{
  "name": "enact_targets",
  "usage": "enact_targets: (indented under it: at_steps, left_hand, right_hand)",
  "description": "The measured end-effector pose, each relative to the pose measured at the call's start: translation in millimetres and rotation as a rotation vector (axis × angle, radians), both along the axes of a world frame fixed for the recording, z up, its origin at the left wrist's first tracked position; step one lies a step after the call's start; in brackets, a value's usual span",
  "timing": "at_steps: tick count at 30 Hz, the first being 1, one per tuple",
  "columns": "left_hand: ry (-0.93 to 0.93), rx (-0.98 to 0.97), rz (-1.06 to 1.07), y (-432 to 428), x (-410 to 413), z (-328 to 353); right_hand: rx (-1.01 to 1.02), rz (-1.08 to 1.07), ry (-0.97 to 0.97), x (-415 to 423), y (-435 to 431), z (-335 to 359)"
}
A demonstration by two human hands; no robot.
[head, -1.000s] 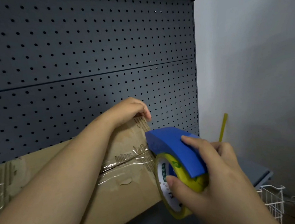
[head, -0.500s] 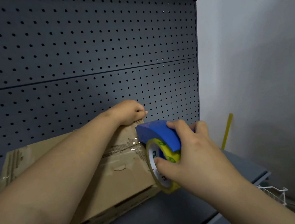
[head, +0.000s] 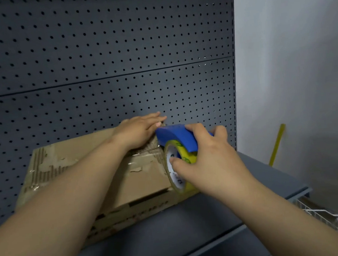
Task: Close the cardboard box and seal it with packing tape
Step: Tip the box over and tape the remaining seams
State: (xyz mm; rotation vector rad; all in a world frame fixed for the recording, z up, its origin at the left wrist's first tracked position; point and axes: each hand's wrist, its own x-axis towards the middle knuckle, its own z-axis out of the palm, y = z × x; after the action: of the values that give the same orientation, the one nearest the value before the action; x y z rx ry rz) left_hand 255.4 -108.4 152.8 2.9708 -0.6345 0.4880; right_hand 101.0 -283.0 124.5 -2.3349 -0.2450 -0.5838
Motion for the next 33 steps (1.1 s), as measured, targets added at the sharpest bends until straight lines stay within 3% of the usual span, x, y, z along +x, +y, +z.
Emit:
enact_targets:
  at_steps: [8,23,26,29,31,33]
  left_hand:
    - [-0.084,0.113,0.106,-5.4,-4.7,-9.4]
    - [-0.031,0.11,0.104,-5.3,-0.7,-4.7]
    - [-0.099,0.092,0.114,-5.9,-0.3,-6.8]
    - [-0.251,-0.029,0.0,-11.8,-1.6,-15.1]
    - [-0.055,-0.337,-0.045,-16.6,-6.6,-13.4]
    - [0.035,-0.367,-0.105,-17.0,-11.8,-12.7]
  right_hand:
    - [0.066,0.027,0.014,-7.0,-12.0,-13.6]
    - [0.141,0.018,0.092,-80.2,-40.4,-42.6]
    - [0.113,0.015,0.105,-79.8,-34.6,-45.5]
    - [0.106,0.004,0.123,-77.3,-28.3,-46.6]
    - [0.113,-0.007,0.131,-76.2,-27.2,-46.1]
    - [0.12,-0.014,0.142,-74.8,-27.1,-44.7]
